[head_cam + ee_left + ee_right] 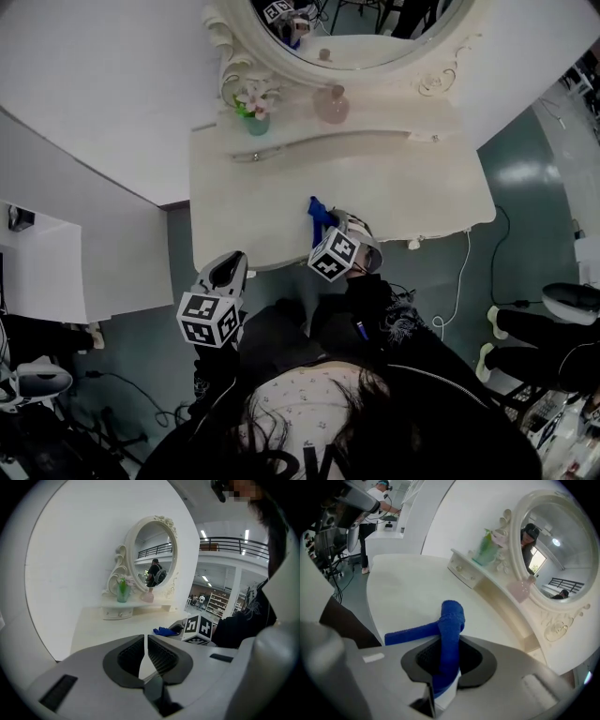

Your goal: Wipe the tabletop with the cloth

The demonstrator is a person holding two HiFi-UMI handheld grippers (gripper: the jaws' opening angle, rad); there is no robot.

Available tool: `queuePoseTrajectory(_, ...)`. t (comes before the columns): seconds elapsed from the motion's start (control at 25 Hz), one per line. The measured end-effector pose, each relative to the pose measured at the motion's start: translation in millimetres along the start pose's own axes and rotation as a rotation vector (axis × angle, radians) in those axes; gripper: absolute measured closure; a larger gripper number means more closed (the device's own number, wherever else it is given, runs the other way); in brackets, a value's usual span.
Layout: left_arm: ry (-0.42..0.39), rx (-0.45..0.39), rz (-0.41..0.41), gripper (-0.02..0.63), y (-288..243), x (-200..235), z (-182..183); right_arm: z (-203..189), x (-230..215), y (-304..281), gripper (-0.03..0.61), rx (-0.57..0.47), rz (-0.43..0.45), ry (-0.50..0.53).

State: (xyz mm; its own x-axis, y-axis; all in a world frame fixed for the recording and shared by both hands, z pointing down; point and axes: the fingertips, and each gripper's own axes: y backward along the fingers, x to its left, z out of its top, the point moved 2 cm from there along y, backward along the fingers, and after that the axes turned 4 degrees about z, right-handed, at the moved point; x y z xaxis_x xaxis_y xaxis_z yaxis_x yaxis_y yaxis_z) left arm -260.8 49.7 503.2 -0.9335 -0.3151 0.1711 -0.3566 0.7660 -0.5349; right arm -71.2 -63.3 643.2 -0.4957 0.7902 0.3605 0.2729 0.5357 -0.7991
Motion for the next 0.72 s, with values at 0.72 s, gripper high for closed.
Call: queuePoseTrajectory(0.72,-0.085,0.053,-0.145,0.612,-134.5,-214.5,37.0,-222.7,-182.7,52.5,0.505,0.056,-0.136,-0.145)
